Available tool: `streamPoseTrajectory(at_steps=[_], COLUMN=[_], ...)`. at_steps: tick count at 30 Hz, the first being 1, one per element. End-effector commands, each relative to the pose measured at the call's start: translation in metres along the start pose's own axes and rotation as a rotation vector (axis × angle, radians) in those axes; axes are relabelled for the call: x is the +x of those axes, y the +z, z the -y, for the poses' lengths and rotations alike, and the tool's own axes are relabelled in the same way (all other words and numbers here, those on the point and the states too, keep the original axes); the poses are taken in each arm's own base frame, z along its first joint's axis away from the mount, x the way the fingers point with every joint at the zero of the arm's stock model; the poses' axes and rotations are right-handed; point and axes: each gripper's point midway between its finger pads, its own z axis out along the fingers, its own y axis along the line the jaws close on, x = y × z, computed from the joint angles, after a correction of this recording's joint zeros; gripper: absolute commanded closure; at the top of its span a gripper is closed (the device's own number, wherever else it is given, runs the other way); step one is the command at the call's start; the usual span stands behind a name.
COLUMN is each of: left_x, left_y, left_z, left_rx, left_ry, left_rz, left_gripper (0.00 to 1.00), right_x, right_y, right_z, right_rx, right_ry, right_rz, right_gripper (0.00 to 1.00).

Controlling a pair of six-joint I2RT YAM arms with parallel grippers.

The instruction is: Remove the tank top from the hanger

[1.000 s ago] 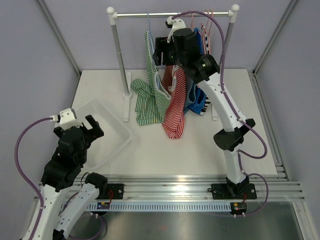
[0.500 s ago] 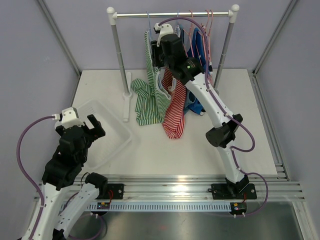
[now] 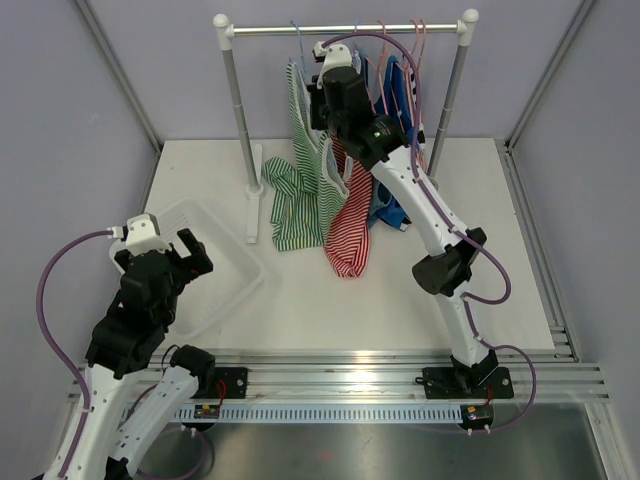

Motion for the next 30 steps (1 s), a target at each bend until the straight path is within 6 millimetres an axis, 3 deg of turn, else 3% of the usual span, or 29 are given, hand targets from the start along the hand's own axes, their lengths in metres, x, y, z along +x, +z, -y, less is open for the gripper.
streamPoseTrajectory(at_steps=[1,9,14,22,26,30], left_x=[-0.009,-0.01,-0.014,-0.035,-0.056,-0.08], left_y=[0.003,0.001,-0.003,-0.019,-0.028,-0.033], left_z=[0.009,0.007,0.001,0.004,0.02,0.05], left_rx=[0.032,0.026,0.004,0.043,0.124,0.246], left_ry=[-0.014,-0.02,-0.028,-0.04,-0.059,-0.032], left_rz=[0.03,0.037,0.051,0.084,0.11,0.106], left_gripper=[0.01,0.01,0.01,0.01,0.01,0.01], right_x=[-0.084,-0.124,-0.121,-0.101,-0.09,-0.079], right_y=[-0.047,-0.09,-0.113,-0.17,-0.206,-0.258], right_z=[-0.002,-0.008,-0.013,-0.023,-0.027,-0.02], right_rx=[-0.022,-0.103,-0.164,-0.32,-0.407,-0.471], right_ry=[0.114,0.184,0.214,0.191,0.176,0.178], right_rz=[0.212,0.292,0.254,0.179,0.15,0.143], right_gripper=[1.0,1.0,1.0,1.0,1.0,1.0])
